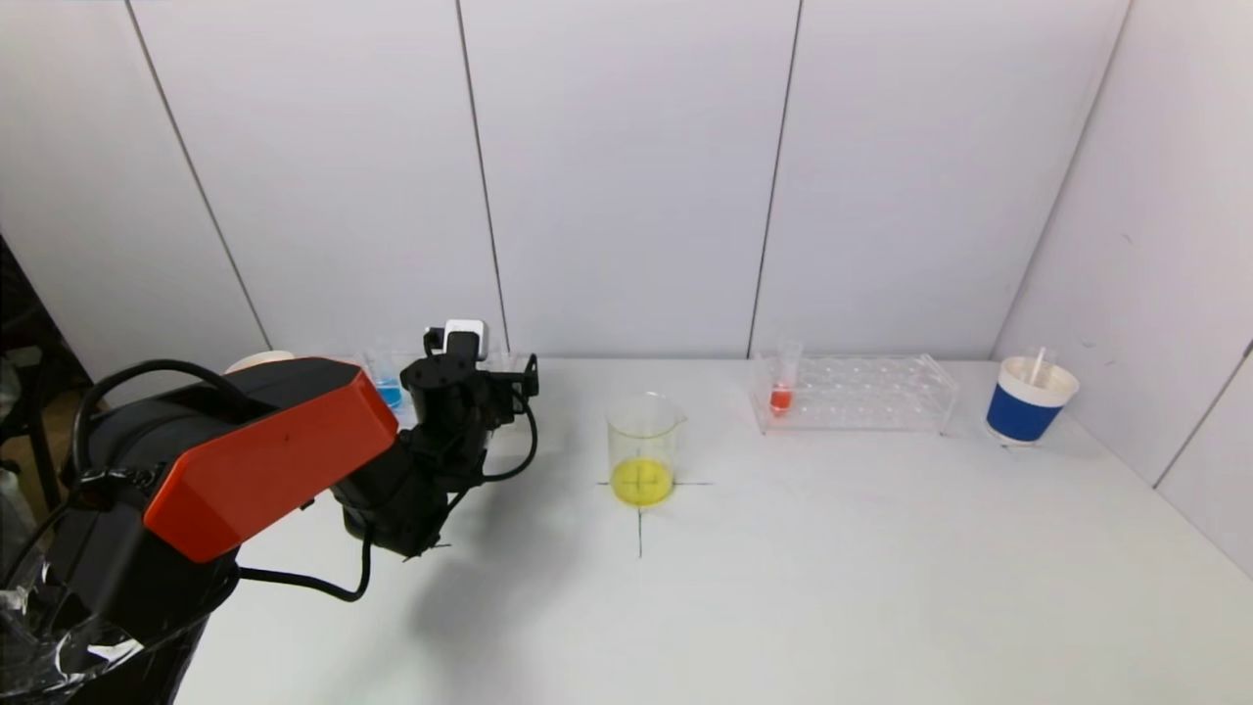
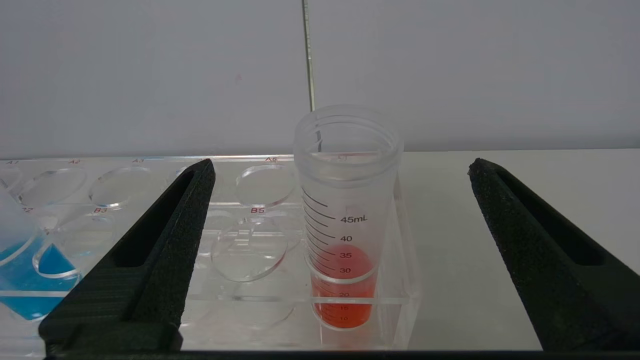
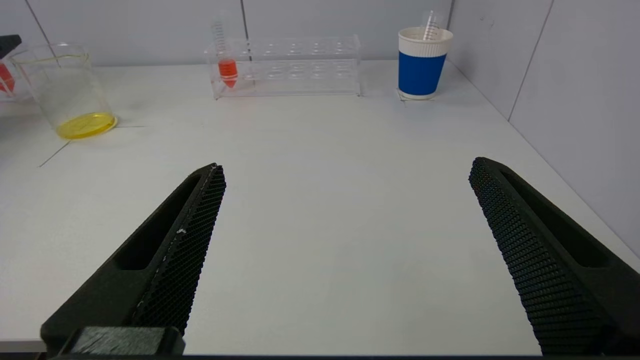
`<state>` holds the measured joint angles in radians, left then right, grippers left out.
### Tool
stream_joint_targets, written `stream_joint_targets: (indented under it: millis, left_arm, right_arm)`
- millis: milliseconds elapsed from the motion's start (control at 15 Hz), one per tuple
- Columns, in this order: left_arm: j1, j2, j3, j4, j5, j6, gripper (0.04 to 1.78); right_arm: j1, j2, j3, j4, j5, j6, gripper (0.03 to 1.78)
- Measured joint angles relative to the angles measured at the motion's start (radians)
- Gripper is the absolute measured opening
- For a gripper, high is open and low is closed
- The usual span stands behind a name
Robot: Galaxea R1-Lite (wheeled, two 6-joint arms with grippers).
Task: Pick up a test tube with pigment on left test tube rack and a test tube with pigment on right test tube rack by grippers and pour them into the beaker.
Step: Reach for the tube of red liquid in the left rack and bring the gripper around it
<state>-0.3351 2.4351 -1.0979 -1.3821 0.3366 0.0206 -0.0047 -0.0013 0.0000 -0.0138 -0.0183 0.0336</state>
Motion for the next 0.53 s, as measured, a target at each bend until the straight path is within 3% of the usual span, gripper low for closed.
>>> stream_joint_targets:
  millis: [533]
  left_arm:
    - [0.007, 0.011, -0.019, 0.004, -0.004, 0.003, 1.77]
  right_arm:
    - [0.000, 0.000, 0.000, 0.001, 0.000, 0.000, 1.77]
